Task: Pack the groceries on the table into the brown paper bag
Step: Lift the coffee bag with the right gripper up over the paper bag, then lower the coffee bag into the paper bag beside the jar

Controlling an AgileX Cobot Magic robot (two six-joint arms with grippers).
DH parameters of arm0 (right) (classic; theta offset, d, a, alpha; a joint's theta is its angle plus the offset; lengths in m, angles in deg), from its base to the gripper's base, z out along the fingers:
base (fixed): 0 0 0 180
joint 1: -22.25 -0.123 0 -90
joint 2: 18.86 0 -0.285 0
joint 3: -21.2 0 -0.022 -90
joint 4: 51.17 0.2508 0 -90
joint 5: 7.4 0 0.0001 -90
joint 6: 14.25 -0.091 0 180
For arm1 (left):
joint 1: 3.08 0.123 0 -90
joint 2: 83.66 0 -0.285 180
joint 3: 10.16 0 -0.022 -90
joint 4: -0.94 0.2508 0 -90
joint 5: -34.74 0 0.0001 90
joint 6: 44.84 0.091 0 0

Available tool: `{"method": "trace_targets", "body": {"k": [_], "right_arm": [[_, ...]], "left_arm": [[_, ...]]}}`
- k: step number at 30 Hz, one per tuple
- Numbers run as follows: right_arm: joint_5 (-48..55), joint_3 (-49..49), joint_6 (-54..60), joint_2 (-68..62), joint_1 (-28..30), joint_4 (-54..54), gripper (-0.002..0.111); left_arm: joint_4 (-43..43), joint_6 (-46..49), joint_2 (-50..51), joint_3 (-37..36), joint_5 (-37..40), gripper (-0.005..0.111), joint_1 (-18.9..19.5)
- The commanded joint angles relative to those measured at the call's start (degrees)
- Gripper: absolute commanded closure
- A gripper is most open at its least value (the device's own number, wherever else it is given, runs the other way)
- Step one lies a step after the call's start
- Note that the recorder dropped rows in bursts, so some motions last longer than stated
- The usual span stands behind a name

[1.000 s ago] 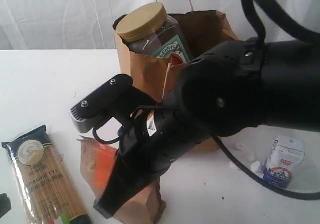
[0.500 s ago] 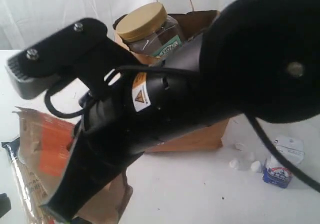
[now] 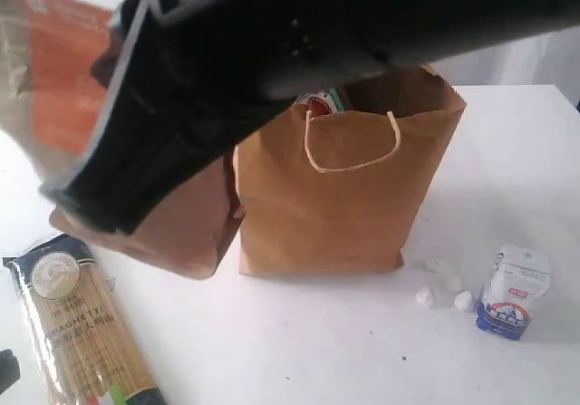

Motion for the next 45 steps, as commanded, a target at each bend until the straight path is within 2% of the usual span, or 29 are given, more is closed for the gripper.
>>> {"method": "trace_targets", "body": {"k": [1, 7, 11, 14, 18, 20, 45], "right_arm": [[-1.98, 0.99, -9.91, 3.64, 0.02, -12.41, 0.108], [-0.64, 1.71, -19.31, 6.51, 0.02, -23.74, 0.108], [5.66, 2.9, -26.17, 8.01, 0.13, -34.36, 0.108], [7.69, 2.88, -29.02, 8.77, 2.72, -39.18, 0.108], [7.95, 2.88, -31.08, 8.77, 10.39, -39.42, 0.108], [7.19, 2.88, -31.95, 8.77, 12.44, -39.29, 0.108], [-3.37, 2.88, -33.44, -2.48, 24.1, -33.86, 0.108]], "left_arm": [[-0.06, 0.05, -0.26, -0.16, 0.31, 0.107, 0.05], [-0.06, 0.05, -0.26, -0.16, 0.31, 0.107, 0.05], [-0.06, 0.05, -0.26, -0.16, 0.31, 0.107, 0.05], [-0.06, 0.05, -0.26, -0.16, 0.31, 0.107, 0.05], [-0.06, 0.05, -0.26, -0.16, 0.31, 0.107, 0.05], [-0.06, 0.05, -0.26, -0.16, 0.31, 0.107, 0.05], [-0.06, 0.05, -0.26, -0.16, 0.31, 0.107, 0.05]]}}
